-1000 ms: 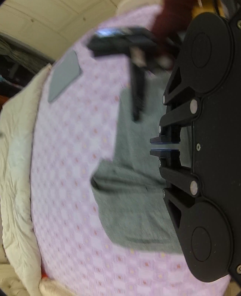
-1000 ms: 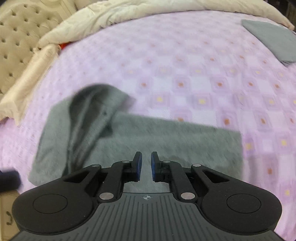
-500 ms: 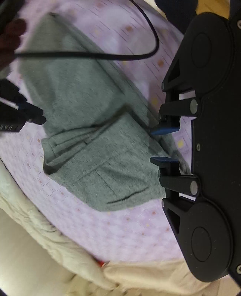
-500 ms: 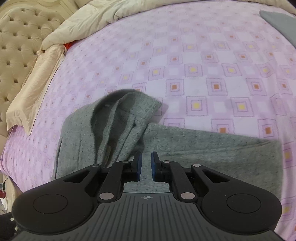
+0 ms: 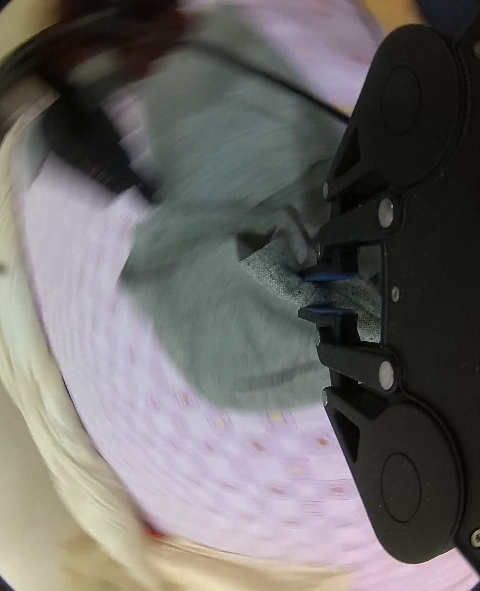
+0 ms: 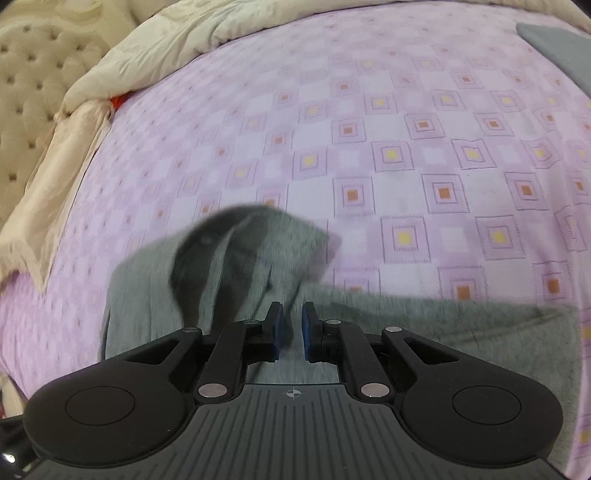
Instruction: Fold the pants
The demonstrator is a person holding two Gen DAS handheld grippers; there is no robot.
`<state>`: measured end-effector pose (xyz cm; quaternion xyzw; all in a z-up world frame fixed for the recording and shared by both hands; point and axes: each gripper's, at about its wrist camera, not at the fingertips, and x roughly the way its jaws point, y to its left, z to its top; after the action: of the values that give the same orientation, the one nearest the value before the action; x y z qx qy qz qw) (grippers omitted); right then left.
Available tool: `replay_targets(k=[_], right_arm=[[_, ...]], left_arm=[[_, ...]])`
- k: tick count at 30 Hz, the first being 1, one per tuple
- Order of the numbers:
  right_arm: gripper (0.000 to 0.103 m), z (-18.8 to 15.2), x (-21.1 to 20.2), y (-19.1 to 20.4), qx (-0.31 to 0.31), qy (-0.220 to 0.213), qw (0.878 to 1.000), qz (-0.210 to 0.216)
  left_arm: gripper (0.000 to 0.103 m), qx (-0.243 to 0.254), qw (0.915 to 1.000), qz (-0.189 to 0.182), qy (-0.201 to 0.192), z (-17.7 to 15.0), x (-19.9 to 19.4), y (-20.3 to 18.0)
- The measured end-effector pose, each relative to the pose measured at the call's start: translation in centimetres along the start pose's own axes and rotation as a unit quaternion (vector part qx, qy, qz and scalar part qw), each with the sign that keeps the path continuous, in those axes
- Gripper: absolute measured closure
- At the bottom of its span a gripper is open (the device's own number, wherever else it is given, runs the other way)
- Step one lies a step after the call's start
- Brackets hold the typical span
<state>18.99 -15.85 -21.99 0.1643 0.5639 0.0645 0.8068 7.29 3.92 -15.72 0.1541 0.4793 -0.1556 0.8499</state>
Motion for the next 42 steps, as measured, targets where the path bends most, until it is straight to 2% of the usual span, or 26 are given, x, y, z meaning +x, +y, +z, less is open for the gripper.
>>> replay_targets(k=[1,3,5,7,10,17,20,25,27,28,31,34,36,39,42], right_arm=[[0.092,0.3,0.4,-0.2,0.011,0.002,1.0,0.005],[0.092,0.9,1.4,-0.5,0.037,0.012,0.999,0.015],[0.092,1.2,2.3,-0.9,0.06,0.024,0.998,0.024],[0.092,1.4,3.0,-1.1,0.075,0.034,0.996,0.028],[0.091,1.5,3.3,-1.1,0.087,0.026,0.995,0.028],[0.083,1.7,4.4,-1.6,0.11,0.038,0.993,0.033],[0.098,1.2,2.8,-1.2,0.087,-0.009,0.994,0.063],[0.098,-0.8,-3.8,2.2,0.008,-0.086,0.991,0.107],[0.098,-2.1,-7.0,3.2,-0.015,-0.11,0.986,0.124],[0.098,-2.8,-8.5,3.4,-0.021,-0.12,0.984,0.131],[0.098,-5.0,-12.1,3.3,-0.032,-0.141,0.981,0.13],[0.098,-7.4,-15.1,1.9,-0.026,-0.161,0.98,0.111],[0.098,-8.4,-16.4,0.2,0.001,-0.17,0.981,0.093],[0.098,-10.1,-17.1,-3.0,0.031,-0.175,0.983,0.055],[0.097,-12.1,-15.6,-6.2,0.053,-0.146,0.988,0.0]], left_arm=[[0.085,-0.05,0.9987,-0.011,-0.004,0.7,-0.5,1.8],[0.085,-0.132,0.9906,-0.032,-0.009,1.7,-1.1,5.1],[0.085,-0.183,0.9822,-0.041,-0.016,2.5,-1.4,7.5],[0.085,-0.202,0.9784,-0.037,-0.027,3.1,-1.8,8.9],[0.085,-0.217,0.9747,-0.041,-0.034,3.7,-2.1,10.1],[0.085,-0.274,0.959,-0.067,-0.028,3.5,-1.4,11.9],[0.085,-0.306,0.9483,-0.081,-0.027,3.6,-1.3,12.7],[0.085,-0.369,0.9223,-0.102,-0.053,3.2,-2.4,13.6],[0.085,-0.377,0.9172,-0.108,-0.072,3.4,-3.6,13.5],[0.086,-0.372,0.9184,-0.108,-0.082,3.9,-4.1,13.2],[0.086,-0.322,0.9329,-0.111,-0.117,5.7,-6.5,10.8],[0.085,-0.247,0.9487,-0.138,-0.141,7.8,-8.4,6.7],[0.085,-0.187,0.958,-0.161,-0.145,8.9,-8.9,2.6],[0.085,-0.127,0.9618,-0.208,-0.125,9.3,-8.0,-3.4],[0.077,-0.063,0.9639,-0.249,-0.07,8.5,-5.1,-9.8]])
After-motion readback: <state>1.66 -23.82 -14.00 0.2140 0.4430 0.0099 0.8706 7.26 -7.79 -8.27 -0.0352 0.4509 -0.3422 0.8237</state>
